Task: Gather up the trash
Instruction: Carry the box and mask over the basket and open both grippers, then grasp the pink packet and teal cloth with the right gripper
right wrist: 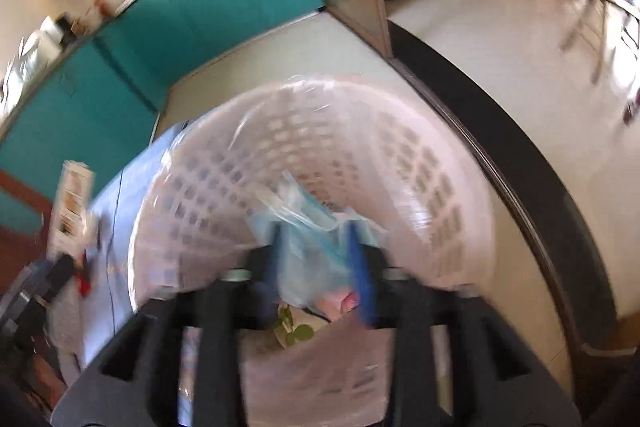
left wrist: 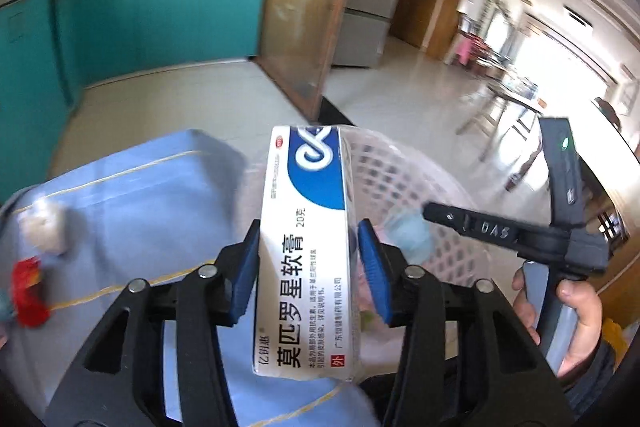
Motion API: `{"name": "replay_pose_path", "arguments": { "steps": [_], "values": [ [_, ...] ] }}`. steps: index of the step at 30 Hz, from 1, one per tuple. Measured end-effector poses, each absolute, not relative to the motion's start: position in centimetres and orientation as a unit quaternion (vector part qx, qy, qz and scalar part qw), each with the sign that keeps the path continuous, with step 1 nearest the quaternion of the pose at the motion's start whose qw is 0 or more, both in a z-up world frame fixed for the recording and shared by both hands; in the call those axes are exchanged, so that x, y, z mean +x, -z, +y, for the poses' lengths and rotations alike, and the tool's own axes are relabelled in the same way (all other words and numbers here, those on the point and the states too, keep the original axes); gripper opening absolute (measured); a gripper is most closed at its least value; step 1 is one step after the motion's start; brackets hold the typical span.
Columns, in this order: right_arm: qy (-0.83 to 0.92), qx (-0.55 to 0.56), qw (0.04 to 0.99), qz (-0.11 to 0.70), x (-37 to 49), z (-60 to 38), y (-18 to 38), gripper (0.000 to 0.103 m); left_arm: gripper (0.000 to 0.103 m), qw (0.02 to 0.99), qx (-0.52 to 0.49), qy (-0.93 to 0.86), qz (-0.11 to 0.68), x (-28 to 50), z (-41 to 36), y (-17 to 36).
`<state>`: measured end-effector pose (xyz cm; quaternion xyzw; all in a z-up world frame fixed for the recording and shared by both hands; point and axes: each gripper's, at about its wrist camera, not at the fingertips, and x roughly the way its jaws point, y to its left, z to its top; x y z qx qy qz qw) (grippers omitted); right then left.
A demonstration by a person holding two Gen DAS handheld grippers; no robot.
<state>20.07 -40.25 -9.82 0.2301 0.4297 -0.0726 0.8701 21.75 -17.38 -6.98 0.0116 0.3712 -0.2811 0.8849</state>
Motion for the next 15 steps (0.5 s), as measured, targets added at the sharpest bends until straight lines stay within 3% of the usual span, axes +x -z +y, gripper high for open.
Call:
{"name": "replay_pose_path", "arguments": {
  "steps": [3, 9, 15],
  "values": [
    [0.082, 0.247, 0.873, 0.413, 19.5, -41.2, 9.5, 0.068, 0.080, 0.884, 0.024, 0.285, 0.369, 21.6, -18.9, 7.7],
    [0.045, 0.216, 0.896, 0.385, 19.8, -38.9, 7.8, 0.068, 0.081, 0.918, 0.068, 0.175, 0.350, 19.4, -14.5, 8.5],
    [-0.139, 0.074, 0.919, 0.361, 22.1, -24.8, 5.8, 0.068, 0.081, 0.927, 0.071, 0.044, 0.365, 14.4, -4.0, 11.0]
  ]
}}
